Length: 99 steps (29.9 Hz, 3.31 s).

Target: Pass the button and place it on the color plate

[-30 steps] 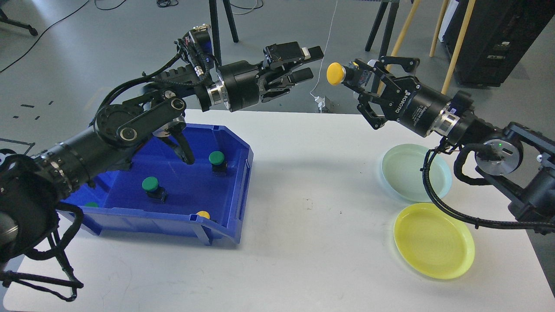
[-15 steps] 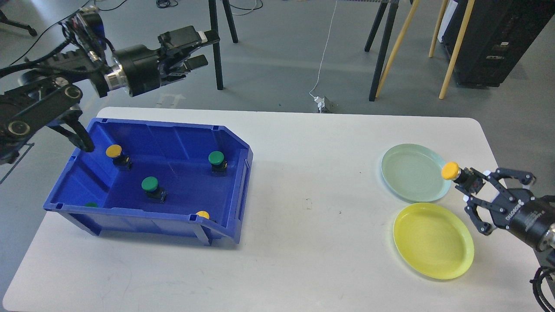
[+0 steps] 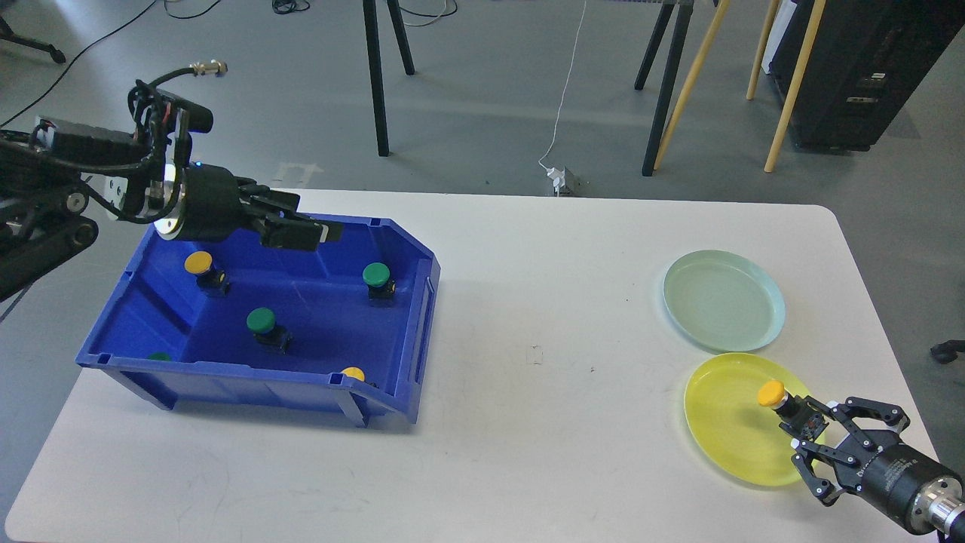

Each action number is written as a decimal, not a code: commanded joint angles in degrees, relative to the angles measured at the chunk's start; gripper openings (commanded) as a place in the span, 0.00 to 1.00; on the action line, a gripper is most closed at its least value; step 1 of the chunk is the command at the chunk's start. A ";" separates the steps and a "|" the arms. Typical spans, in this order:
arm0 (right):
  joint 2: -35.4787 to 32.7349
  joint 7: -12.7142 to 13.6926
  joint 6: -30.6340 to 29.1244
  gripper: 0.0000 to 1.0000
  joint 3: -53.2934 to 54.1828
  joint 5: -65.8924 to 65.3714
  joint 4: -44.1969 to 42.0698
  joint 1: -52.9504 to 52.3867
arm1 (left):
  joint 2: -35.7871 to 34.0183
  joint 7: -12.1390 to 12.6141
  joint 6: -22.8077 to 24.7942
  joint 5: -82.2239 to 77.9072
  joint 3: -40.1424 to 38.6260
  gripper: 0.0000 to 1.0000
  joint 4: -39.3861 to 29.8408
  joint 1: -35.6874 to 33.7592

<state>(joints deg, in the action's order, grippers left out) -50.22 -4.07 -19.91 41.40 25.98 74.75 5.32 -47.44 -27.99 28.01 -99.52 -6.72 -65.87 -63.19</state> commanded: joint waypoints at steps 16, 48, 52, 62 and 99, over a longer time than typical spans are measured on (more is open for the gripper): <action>-1.46 -6.39 -8.09 0.99 21.33 0.39 -0.04 1.44 | 1.12 -0.01 -0.01 -8.67 7.51 0.97 2.66 5.53; -0.40 -6.39 -8.09 0.99 28.39 0.21 -0.48 5.13 | 8.77 -0.01 -0.01 -9.11 7.95 0.04 16.30 7.64; -0.31 -6.47 -8.09 0.99 28.47 0.21 -0.57 5.49 | 8.60 -0.01 -0.01 -8.76 7.69 0.02 15.86 6.94; -3.20 -6.12 -8.09 0.99 29.01 -1.28 -1.00 1.54 | 1.56 -0.01 -0.01 21.96 -3.91 0.02 9.89 1.40; 20.07 -4.80 -8.09 0.98 -16.09 -26.59 -8.64 -54.63 | 39.09 -0.01 -0.01 42.31 -16.92 0.04 28.61 -0.18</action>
<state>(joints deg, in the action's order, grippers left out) -32.74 -8.81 -28.00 25.24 -0.64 69.38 -48.59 -8.26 -28.00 28.00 -57.19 -23.61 -37.22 -63.45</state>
